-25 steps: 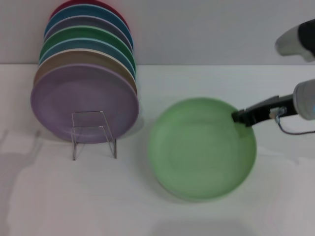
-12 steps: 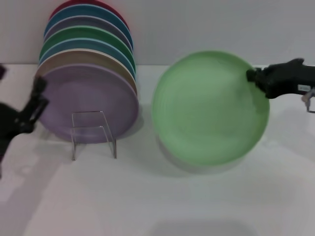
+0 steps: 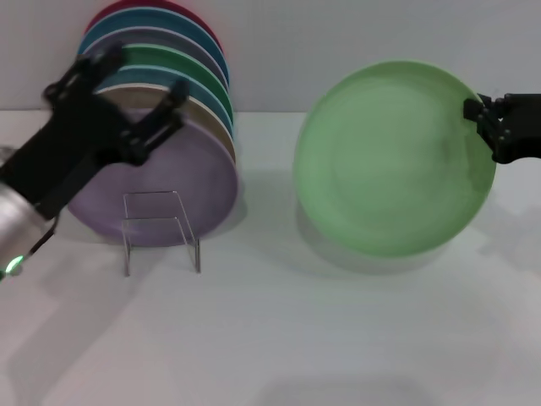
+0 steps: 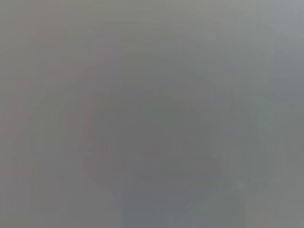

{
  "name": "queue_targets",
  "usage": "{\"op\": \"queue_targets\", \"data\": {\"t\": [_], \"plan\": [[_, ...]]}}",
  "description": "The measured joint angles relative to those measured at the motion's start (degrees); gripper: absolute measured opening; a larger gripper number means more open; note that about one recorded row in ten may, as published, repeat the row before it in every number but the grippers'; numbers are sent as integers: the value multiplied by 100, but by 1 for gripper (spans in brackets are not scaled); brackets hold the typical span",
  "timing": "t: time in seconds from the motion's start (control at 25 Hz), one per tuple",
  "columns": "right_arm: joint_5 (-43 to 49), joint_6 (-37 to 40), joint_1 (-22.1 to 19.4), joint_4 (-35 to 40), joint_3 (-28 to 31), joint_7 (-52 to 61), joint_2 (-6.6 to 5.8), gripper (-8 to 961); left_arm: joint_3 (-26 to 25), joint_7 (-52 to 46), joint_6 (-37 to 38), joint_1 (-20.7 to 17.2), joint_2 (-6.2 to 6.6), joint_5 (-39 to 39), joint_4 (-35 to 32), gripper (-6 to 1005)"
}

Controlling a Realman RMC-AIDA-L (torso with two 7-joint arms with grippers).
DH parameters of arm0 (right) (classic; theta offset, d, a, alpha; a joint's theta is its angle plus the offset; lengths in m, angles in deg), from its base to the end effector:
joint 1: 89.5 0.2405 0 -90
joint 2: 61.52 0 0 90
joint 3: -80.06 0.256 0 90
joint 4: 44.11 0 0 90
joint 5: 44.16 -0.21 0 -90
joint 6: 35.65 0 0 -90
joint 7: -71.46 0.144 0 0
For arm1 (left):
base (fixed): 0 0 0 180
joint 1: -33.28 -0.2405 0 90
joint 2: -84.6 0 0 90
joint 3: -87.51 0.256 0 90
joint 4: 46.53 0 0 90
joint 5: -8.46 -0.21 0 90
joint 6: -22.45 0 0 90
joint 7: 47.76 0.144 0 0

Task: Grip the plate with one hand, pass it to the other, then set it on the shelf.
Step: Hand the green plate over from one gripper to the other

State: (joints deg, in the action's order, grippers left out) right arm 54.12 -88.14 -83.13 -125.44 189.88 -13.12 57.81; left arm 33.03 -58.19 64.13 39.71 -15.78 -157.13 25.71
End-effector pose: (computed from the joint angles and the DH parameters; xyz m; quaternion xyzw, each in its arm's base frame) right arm 0.2365 0.3412 0.0787 -0.8692 0.1737 0.1861 0.4240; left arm -0.1960 0.3069 0.0229 -0.8078 -0.0762 -0.3768 0.4468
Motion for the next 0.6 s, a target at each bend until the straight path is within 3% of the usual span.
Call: {"op": "queue_targets", "data": {"t": [0.12, 0.16, 0.2, 0.24, 0.36, 0.4, 0.48, 0.56, 0.6], "plan": [[-57, 95, -12, 49, -23, -136, 2, 24, 24, 81, -1322, 4, 140, -1, 938, 791], [-70, 137, -17, 61, -35, -177, 3, 24, 9, 147, -1749, 21, 137, 0, 1197, 789], [-104, 174, -23, 89, -47, -260, 6, 24, -50, 308, -2746, 92, 94, 2, 1674, 787], [-104, 174, -23, 89, -47, -260, 6, 24, -50, 308, -2746, 92, 94, 2, 1674, 785], [-255, 186, -30, 182, -49, -492, 14, 24, -199, 616, -4218, 301, -98, 11, 2202, 778], [-341, 187, -41, 224, -50, -630, 15, 24, -272, 793, -4739, 381, -223, 17, 2358, 776], [-370, 186, -50, 244, -50, -685, 16, 24, -350, 1009, -5130, 454, -379, 23, 2498, 772], [-392, 186, -67, 267, -50, -766, 17, 24, -471, 1274, -5452, 482, -627, 42, 2646, 767], [-418, 185, -76, 281, -50, -831, 16, 24, -471, 1274, -5452, 482, -627, 42, 2646, 765]]}}
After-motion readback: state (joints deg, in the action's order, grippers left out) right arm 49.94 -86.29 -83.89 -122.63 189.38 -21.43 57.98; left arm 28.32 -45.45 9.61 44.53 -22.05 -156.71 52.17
